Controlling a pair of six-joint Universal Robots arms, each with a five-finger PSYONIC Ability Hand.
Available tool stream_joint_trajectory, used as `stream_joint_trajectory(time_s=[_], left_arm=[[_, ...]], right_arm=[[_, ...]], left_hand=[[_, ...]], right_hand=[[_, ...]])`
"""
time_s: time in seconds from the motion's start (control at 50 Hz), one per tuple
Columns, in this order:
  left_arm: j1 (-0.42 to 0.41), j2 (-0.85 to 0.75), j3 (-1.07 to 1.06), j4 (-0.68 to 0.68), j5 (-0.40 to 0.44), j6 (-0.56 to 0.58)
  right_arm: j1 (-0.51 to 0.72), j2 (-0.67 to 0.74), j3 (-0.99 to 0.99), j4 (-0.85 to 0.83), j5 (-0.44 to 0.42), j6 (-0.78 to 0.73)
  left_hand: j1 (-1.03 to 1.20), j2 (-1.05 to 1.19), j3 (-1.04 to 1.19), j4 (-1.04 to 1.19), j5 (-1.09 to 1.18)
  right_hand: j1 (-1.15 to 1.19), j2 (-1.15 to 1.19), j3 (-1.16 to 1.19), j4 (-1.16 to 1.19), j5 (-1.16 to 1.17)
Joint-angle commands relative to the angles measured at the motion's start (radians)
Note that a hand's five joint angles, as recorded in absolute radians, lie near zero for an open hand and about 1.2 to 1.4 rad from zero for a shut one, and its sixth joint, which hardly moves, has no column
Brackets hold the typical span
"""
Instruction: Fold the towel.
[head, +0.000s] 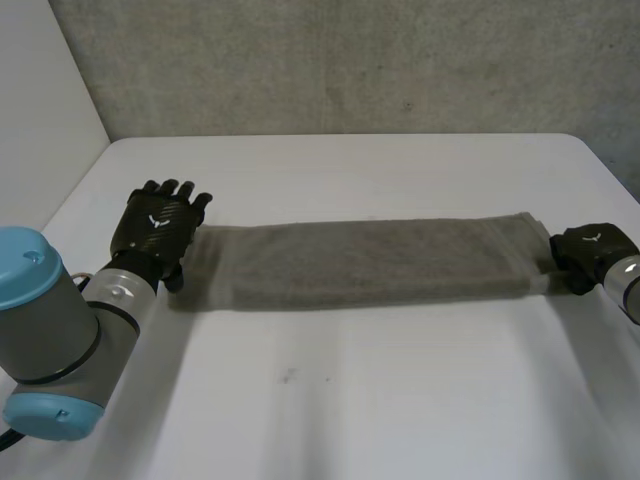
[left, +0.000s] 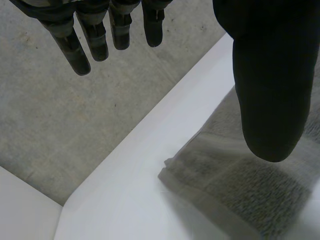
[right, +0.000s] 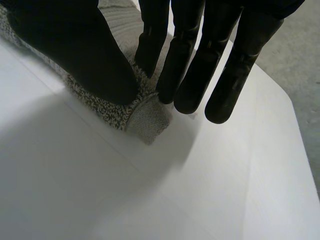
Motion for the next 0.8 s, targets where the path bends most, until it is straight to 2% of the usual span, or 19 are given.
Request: stream_joint_trajectory(time_s=[0.02, 0.04, 0.08, 0.1, 0.12, 0.14, 0.18, 0.32, 0.36, 0.38, 0.42, 0.44, 0.48, 0.52, 0.54, 0.58, 0.6, 0.66, 0.8], left_arm=[[0.003, 0.000, -0.007, 0.001, 0.000, 0.000], [0.003, 0.000, -0.007, 0.001, 0.000, 0.000], [0.006, 0.002, -0.008, -0.001, 0.000, 0.000], [0.006, 0.002, -0.008, -0.001, 0.000, 0.000], [0.006, 0.002, -0.010, 0.001, 0.000, 0.000], [0.006, 0.002, -0.010, 0.001, 0.000, 0.000], [0.006, 0.002, -0.008, 0.001, -0.002, 0.000], [0.006, 0.002, -0.010, 0.001, -0.002, 0.000], [0.006, 0.003, -0.010, 0.001, -0.003, 0.000], [0.006, 0.003, -0.010, 0.001, -0.003, 0.000], [0.006, 0.005, -0.011, 0.001, -0.005, 0.000], [0.006, 0.005, -0.011, 0.001, -0.005, 0.000], [0.006, 0.009, -0.013, 0.001, -0.005, 0.000], [0.006, 0.014, -0.013, 0.001, -0.005, 0.000], [0.006, 0.017, -0.013, 0.001, -0.005, 0.000], [0.006, 0.020, -0.013, 0.001, -0.005, 0.000], [0.006, 0.020, -0.013, 0.001, -0.005, 0.000], [0.006, 0.020, -0.013, 0.001, -0.005, 0.000], [0.006, 0.020, -0.015, 0.001, -0.005, 0.000]], right_arm=[[-0.081, 0.000, -0.019, 0.006, 0.041, -0.063], [-0.081, 0.000, -0.019, 0.006, 0.041, -0.063], [-0.126, -0.003, -0.057, 0.017, 0.136, -0.106], [-0.126, -0.003, -0.058, 0.017, 0.137, -0.106], [-0.144, -0.012, -0.073, 0.028, 0.190, -0.133], [-0.144, -0.012, -0.073, 0.028, 0.190, -0.134], [-0.155, -0.033, -0.096, 0.034, 0.251, -0.166], [-0.121, -0.139, -0.090, 0.028, 0.203, -0.109], [-0.017, -0.187, -0.096, 0.026, 0.175, -0.034], [-0.017, -0.187, -0.096, 0.026, 0.175, -0.034], [0.095, -0.217, -0.101, 0.019, 0.149, 0.035], [0.095, -0.218, -0.101, 0.019, 0.149, 0.035], [0.202, -0.233, -0.101, -0.003, 0.112, 0.081], [0.341, -0.239, -0.099, -0.027, 0.060, 0.102], [0.342, -0.239, -0.099, -0.027, 0.060, 0.102], [0.486, -0.230, -0.099, -0.050, 0.016, 0.103], [0.486, -0.230, -0.099, -0.050, 0.015, 0.102], [0.664, -0.155, -0.104, -0.092, -0.008, 0.095], [0.826, -0.003, -0.128, -0.148, -0.011, 0.090]], left_hand=[[0.004, 0.010, 0.008, 0.007, -0.029], [0.004, 0.010, 0.008, 0.007, -0.029], [0.004, 0.010, 0.008, 0.007, -0.029], [0.004, 0.010, 0.008, 0.007, -0.029], [0.004, 0.010, 0.008, 0.007, -0.029], [0.004, 0.010, 0.008, 0.007, -0.029], [0.004, 0.010, 0.008, 0.007, -0.029], [0.004, 0.010, 0.008, 0.007, -0.029], [0.004, 0.010, 0.008, 0.007, -0.029], [0.004, 0.010, 0.008, 0.007, -0.029], [0.004, 0.010, 0.008, 0.007, -0.029], [0.004, 0.010, 0.008, 0.007, -0.029], [0.004, 0.010, 0.008, 0.007, -0.029], [0.004, 0.010, 0.008, 0.007, -0.029], [0.004, 0.010, 0.008, 0.007, -0.029], [0.004, 0.010, 0.008, 0.007, -0.029], [0.004, 0.010, 0.008, 0.007, -0.029], [0.004, 0.010, 0.008, 0.007, -0.029], [0.004, 0.010, 0.008, 0.007, -0.029]], right_hand=[[0.456, 0.227, 0.217, 0.207, 0.255], [0.456, 0.227, 0.217, 0.207, 0.255], [0.456, 0.227, 0.217, 0.207, 0.255], [0.456, 0.227, 0.217, 0.207, 0.255], [0.456, 0.227, 0.217, 0.207, 0.255], [0.456, 0.227, 0.217, 0.207, 0.255], [0.456, 0.227, 0.217, 0.207, 0.255], [0.456, 0.227, 0.217, 0.207, 0.255], [0.456, 0.227, 0.217, 0.207, 0.255], [0.456, 0.227, 0.217, 0.207, 0.255], [0.456, 0.227, 0.217, 0.207, 0.255], [0.456, 0.227, 0.217, 0.207, 0.255], [0.456, 0.227, 0.217, 0.207, 0.255], [0.456, 0.227, 0.217, 0.207, 0.255], [0.456, 0.227, 0.217, 0.207, 0.255], [0.456, 0.227, 0.217, 0.207, 0.255], [0.456, 0.227, 0.217, 0.207, 0.255], [0.456, 0.227, 0.217, 0.207, 0.255], [0.456, 0.227, 0.217, 0.207, 0.255]])
